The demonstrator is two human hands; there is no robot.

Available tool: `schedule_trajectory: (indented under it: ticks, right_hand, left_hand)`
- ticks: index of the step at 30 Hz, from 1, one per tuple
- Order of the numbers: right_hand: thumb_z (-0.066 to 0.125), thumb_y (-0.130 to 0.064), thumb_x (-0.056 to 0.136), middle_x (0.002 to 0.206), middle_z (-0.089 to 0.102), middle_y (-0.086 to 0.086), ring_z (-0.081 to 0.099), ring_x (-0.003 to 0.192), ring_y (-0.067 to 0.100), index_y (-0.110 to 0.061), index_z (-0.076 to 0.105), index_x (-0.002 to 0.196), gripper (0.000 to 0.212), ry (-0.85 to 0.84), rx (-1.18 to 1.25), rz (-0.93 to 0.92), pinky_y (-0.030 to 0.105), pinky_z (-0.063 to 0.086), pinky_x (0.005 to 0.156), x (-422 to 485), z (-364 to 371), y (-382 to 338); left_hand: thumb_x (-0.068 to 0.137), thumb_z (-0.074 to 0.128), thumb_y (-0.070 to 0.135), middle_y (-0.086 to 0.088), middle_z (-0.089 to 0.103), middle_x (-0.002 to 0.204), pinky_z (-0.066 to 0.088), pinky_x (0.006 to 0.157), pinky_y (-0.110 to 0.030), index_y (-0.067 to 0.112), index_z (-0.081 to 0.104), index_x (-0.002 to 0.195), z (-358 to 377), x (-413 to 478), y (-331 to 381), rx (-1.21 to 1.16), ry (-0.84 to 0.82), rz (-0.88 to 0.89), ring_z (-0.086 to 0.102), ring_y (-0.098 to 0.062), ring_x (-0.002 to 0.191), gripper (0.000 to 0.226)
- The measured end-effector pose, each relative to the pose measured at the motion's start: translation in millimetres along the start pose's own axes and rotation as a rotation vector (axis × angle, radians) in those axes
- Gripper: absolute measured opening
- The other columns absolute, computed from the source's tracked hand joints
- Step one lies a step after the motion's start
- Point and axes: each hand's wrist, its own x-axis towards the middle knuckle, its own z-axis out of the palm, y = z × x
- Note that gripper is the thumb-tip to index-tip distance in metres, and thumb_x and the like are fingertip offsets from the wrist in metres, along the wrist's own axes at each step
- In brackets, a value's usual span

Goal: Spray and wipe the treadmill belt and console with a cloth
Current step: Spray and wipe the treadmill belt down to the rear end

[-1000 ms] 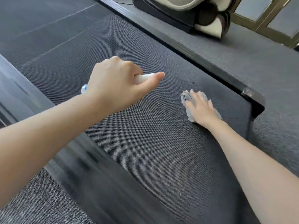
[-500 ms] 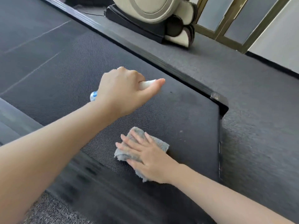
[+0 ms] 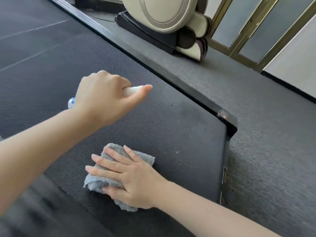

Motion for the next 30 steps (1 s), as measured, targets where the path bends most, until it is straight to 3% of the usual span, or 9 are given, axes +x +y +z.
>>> schedule_trajectory:
  ticks: [6, 10, 14, 17, 21, 24, 27, 30]
  right_hand:
    - [0.033, -0.038, 0.102, 0.159, 0.013, -0.010, -0.002, 0.147, 0.010, -0.033, 0.018, 0.150, 0.051, -0.017, -0.037, 0.011, 0.038, -0.010, 0.118, 40.3, -20.4, 73.7]
    - [0.027, -0.042, 0.102, 0.160, 0.014, -0.008, -0.002, 0.147, 0.009, -0.028, 0.023, 0.151, 0.051, 0.022, -0.046, 0.173, 0.043, -0.006, 0.119, 78.7, -37.6, 150.0]
    - [0.022, -0.044, 0.102, 0.160, 0.008, -0.010, -0.002, 0.147, 0.010, -0.033, 0.016, 0.151, 0.050, 0.060, -0.051, 0.337, 0.044, -0.004, 0.119, 95.1, -55.5, 211.8]
    - [0.018, -0.044, 0.102, 0.160, 0.002, -0.007, -0.006, 0.147, 0.011, -0.030, 0.007, 0.151, 0.052, 0.089, -0.006, 0.554, 0.041, -0.007, 0.119, 77.5, -72.0, 260.7]
    - [0.020, -0.042, 0.102, 0.161, 0.005, -0.005, -0.001, 0.147, 0.010, -0.027, 0.010, 0.153, 0.054, 0.129, 0.035, 0.810, 0.033, -0.004, 0.119, 27.7, -80.2, 326.2]
    - [0.024, -0.041, 0.102, 0.161, 0.011, -0.004, 0.002, 0.147, 0.009, -0.024, 0.013, 0.153, 0.055, 0.189, 0.017, 0.762, 0.035, 0.000, 0.120, 26.0, -77.0, 334.8]
    - [0.025, -0.039, 0.103, 0.160, 0.006, -0.004, -0.002, 0.147, 0.014, -0.027, 0.012, 0.152, 0.052, 0.144, 0.067, 0.722, 0.036, -0.002, 0.118, 31.9, -75.6, 308.6]
    - [0.028, -0.038, 0.102, 0.160, 0.007, -0.009, -0.006, 0.147, 0.012, -0.034, 0.016, 0.150, 0.050, 0.121, 0.061, 0.474, 0.041, -0.005, 0.120, 23.5, -65.5, 262.4]
  left_hand:
    - [0.084, 0.028, 0.070, 0.003, 0.028, 0.037, 0.029, 0.049, -0.027, 0.016, 0.022, 0.045, 29.0, 7.2, 3.3, 0.066, 0.027, -0.026, 0.028, -0.018, 0.039, 0.067]
    - [0.083, 0.028, 0.071, 0.003, 0.028, 0.039, 0.022, 0.048, -0.027, 0.018, 0.021, 0.044, 46.2, 19.8, 7.7, 0.100, 0.054, -0.044, 0.025, -0.015, 0.040, 0.065]
    - [0.081, 0.026, 0.071, 0.001, 0.031, 0.040, 0.024, 0.049, -0.028, 0.017, 0.024, 0.044, 56.2, 31.6, 7.6, 0.138, 0.055, -0.096, 0.029, -0.016, 0.040, 0.066]
    - [0.081, 0.026, 0.071, 0.001, 0.031, 0.039, 0.025, 0.048, -0.027, 0.017, 0.023, 0.044, 61.5, 36.9, 5.9, 0.157, 0.049, -0.116, 0.030, -0.017, 0.039, 0.065]
    - [0.083, 0.028, 0.069, 0.007, 0.026, 0.038, 0.022, 0.048, -0.025, 0.020, 0.023, 0.043, 67.2, 40.9, 6.4, 0.175, 0.024, -0.093, 0.029, -0.013, 0.037, 0.064]
    - [0.083, 0.029, 0.069, 0.008, 0.026, 0.038, 0.023, 0.047, -0.024, 0.020, 0.024, 0.042, 70.3, 40.7, 5.7, 0.198, 0.013, -0.089, 0.029, -0.012, 0.037, 0.064]
    - [0.083, 0.031, 0.068, 0.005, 0.025, 0.038, 0.024, 0.048, -0.025, 0.019, 0.021, 0.043, 74.0, 42.7, 10.6, 0.192, -0.003, -0.082, 0.027, -0.014, 0.037, 0.064]
    - [0.083, 0.030, 0.068, 0.003, 0.026, 0.038, 0.024, 0.047, -0.025, 0.018, 0.021, 0.044, 79.5, 45.2, 18.9, 0.184, -0.020, -0.052, 0.027, -0.016, 0.037, 0.064]
